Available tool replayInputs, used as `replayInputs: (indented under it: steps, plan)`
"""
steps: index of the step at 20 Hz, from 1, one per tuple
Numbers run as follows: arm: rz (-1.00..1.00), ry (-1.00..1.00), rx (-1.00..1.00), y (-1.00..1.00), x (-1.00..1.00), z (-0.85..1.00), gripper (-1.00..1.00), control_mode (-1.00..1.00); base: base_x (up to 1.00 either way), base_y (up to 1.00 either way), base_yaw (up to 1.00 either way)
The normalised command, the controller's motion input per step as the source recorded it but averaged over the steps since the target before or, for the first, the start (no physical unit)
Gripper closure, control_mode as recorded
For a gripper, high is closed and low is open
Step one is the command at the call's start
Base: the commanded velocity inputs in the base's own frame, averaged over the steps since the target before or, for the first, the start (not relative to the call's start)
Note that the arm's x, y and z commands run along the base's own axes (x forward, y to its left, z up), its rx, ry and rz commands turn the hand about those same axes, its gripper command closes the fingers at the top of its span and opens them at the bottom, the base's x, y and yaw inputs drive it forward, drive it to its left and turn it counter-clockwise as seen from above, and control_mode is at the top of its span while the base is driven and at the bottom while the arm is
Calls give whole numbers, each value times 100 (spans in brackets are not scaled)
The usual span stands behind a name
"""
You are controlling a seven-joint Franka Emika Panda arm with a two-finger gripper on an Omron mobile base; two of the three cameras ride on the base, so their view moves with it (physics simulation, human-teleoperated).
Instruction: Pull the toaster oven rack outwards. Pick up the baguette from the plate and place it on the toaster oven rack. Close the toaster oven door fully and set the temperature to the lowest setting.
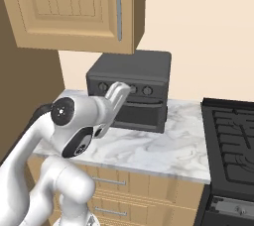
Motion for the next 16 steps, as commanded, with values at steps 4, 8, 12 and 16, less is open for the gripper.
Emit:
replayInputs:
  steps: [4,8,12,16]
  plan:
    - [13,-9,-9,13,-5,0,-100,-100,0,0,0]
    - [20,0,-9,8,0,13,-100,-100,0,0,0]
    - [18,1,-4,0,0,16,-100,-100,0,0,0]
    - [5,-1,0,0,-2,15,-100,-100,0,0,0]
